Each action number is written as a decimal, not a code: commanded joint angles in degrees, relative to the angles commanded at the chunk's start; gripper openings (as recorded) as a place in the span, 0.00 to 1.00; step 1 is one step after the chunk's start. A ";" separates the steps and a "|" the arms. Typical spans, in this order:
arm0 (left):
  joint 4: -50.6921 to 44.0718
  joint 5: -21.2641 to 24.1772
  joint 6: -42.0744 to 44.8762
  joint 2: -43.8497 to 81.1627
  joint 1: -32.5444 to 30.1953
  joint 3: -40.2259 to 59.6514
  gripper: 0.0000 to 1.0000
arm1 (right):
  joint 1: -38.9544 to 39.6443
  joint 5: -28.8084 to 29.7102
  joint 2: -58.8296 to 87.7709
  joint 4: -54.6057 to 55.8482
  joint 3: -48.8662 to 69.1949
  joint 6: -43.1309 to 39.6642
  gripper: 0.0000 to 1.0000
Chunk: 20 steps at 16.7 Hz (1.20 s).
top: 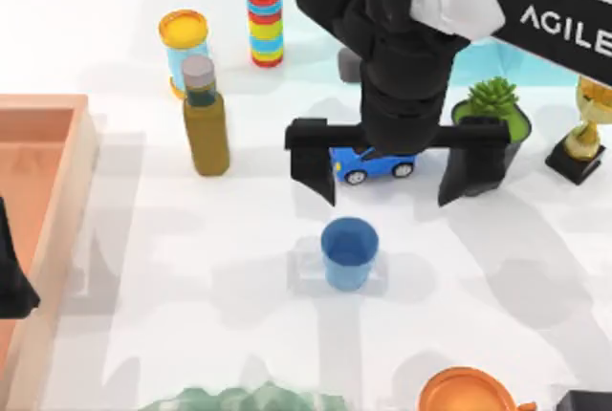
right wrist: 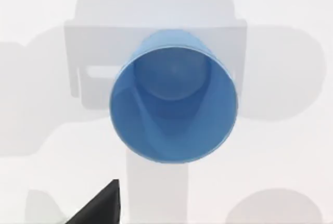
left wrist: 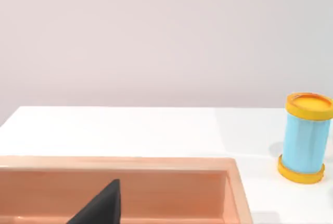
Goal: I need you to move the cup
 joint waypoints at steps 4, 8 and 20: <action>0.00 0.00 0.00 0.00 0.00 0.00 1.00 | 0.12 0.03 1.03 6.52 -5.69 -0.06 1.00; 0.00 0.00 0.00 0.00 0.00 0.00 1.00 | 0.29 0.04 2.93 17.47 -14.04 0.15 1.00; 0.00 0.00 0.00 0.00 0.00 0.00 1.00 | 0.42 0.05 3.75 20.64 -16.96 0.29 0.55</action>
